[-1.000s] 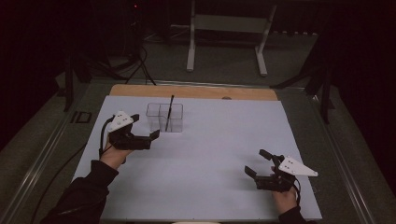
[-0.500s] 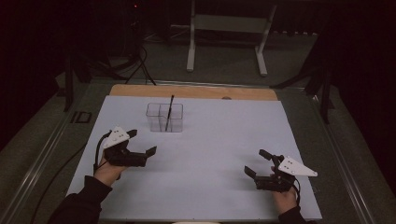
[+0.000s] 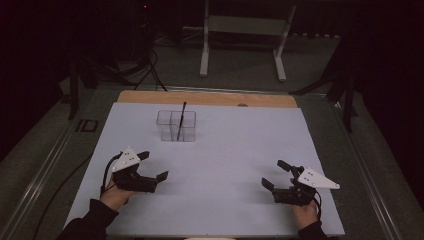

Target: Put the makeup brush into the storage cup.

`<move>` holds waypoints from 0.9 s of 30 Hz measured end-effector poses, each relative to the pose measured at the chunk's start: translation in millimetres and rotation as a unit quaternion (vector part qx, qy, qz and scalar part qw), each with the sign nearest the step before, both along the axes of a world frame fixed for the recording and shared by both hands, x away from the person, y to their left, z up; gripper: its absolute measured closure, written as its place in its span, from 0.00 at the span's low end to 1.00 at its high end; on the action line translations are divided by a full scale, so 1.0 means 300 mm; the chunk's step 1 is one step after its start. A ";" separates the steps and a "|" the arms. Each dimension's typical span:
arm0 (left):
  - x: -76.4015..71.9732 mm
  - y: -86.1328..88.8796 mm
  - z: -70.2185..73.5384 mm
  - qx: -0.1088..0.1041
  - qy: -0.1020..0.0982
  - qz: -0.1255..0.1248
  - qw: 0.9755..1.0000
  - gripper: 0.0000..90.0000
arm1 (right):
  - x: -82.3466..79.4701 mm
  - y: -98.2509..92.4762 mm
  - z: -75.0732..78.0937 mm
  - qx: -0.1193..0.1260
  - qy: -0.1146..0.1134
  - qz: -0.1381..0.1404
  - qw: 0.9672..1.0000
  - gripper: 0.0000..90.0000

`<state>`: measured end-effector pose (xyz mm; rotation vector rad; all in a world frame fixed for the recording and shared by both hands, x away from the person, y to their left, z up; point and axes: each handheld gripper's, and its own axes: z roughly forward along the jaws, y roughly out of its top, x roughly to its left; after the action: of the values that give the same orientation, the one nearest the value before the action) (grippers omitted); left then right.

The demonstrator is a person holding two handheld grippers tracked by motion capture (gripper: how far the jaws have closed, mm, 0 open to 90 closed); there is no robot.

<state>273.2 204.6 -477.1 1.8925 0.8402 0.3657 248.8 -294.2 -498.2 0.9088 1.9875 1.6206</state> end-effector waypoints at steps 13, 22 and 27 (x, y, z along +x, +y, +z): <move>-0.046 0.011 -0.094 0.001 0.030 -0.046 0.998 0.03 | 0.001 -0.001 0.000 0.001 0.002 -0.001 1.000 0.12; -0.064 0.067 -0.116 -0.012 0.032 -0.060 0.998 0.03 | 0.000 0.000 -0.001 0.001 0.004 0.000 1.000 0.12; -0.073 0.097 -0.128 -0.007 0.038 -0.064 0.997 0.03 | 0.000 0.001 -0.001 0.000 0.004 0.000 1.000 0.12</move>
<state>251.3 233.7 -515.6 1.9463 0.7638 0.2095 248.9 -294.0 -498.5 0.9176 1.9931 1.6189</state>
